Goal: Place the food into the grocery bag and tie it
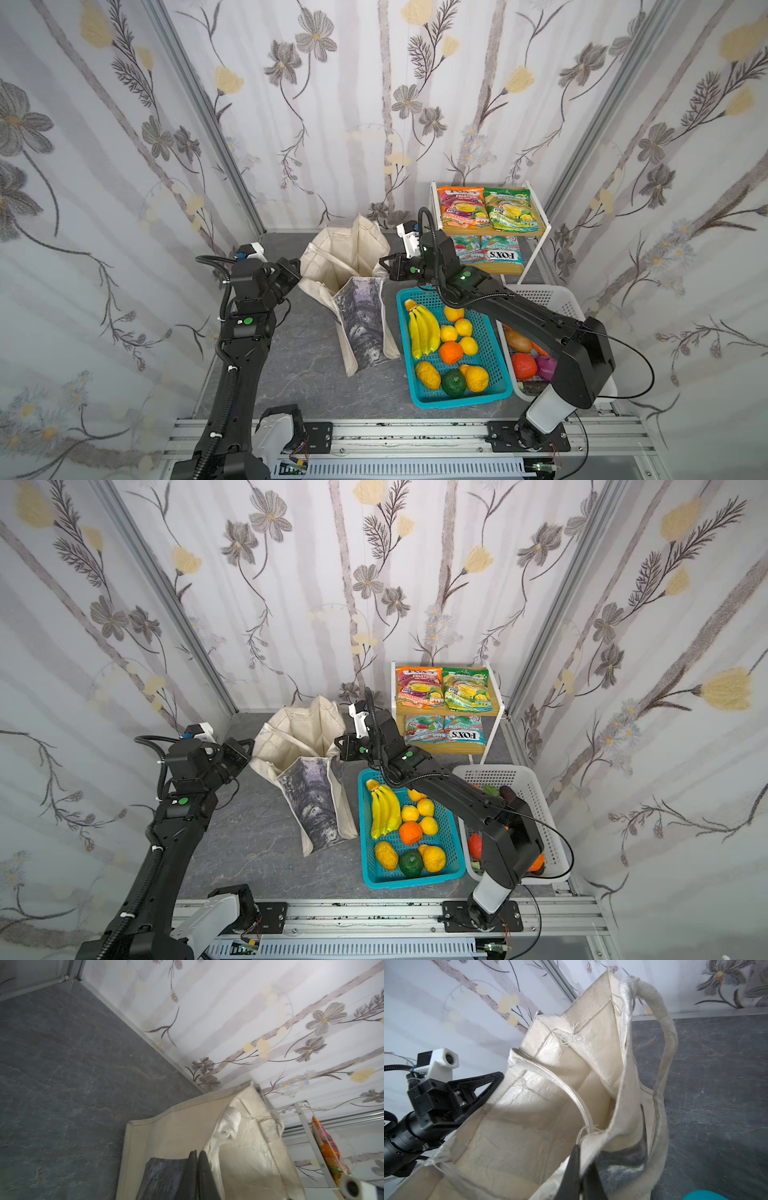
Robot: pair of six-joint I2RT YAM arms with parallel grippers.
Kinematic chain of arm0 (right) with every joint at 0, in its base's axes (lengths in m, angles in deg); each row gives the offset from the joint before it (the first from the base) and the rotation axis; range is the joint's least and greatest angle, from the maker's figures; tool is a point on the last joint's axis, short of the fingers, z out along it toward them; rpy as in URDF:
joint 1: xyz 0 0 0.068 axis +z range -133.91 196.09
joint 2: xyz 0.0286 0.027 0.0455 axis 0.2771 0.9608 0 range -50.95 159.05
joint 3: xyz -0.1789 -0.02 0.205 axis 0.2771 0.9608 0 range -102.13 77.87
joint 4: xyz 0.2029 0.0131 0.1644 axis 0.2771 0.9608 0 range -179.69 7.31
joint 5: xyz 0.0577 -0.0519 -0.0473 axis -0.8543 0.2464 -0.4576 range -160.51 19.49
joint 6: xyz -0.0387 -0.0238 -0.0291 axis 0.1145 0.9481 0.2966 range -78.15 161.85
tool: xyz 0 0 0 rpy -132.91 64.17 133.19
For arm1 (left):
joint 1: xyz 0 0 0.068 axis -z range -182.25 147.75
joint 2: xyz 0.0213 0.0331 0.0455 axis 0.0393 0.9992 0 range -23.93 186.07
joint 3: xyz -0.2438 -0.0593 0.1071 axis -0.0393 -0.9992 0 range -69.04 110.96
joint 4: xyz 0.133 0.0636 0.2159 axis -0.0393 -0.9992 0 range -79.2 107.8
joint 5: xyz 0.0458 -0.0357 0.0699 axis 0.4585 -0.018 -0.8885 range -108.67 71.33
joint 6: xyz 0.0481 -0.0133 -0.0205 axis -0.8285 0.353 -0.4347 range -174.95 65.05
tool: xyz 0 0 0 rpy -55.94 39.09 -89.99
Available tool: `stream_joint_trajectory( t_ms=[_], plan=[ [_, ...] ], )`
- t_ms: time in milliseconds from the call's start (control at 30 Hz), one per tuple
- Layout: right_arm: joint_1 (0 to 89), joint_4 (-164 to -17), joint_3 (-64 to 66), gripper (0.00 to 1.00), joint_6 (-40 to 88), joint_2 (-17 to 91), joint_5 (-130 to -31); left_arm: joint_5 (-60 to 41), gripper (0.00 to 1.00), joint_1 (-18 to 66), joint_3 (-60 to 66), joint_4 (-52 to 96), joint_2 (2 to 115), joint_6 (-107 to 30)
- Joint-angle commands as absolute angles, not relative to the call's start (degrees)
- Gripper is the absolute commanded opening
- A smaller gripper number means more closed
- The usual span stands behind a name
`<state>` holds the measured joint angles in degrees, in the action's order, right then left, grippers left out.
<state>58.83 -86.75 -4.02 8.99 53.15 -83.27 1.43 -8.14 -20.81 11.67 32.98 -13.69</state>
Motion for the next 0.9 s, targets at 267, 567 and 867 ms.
stream_joint_trajectory(
  t_ms=[267, 567, 867],
  plan=[
    [61.44, -77.73, -3.06, 0.0, 18.35, 55.85, -74.95, -4.26, 0.68, -5.98, -24.34, 9.88, 30.98, -20.76],
    [61.18, -76.22, -4.76, 0.0, 19.52, 55.65, -75.15, -6.96, 1.0, 3.91, -12.62, 7.92, 42.98, -27.68],
    [61.09, -77.35, -3.85, 0.0, 18.91, 54.39, -74.91, -17.94, 0.75, 10.11, -11.57, -3.88, 47.04, -34.55]
  ],
)
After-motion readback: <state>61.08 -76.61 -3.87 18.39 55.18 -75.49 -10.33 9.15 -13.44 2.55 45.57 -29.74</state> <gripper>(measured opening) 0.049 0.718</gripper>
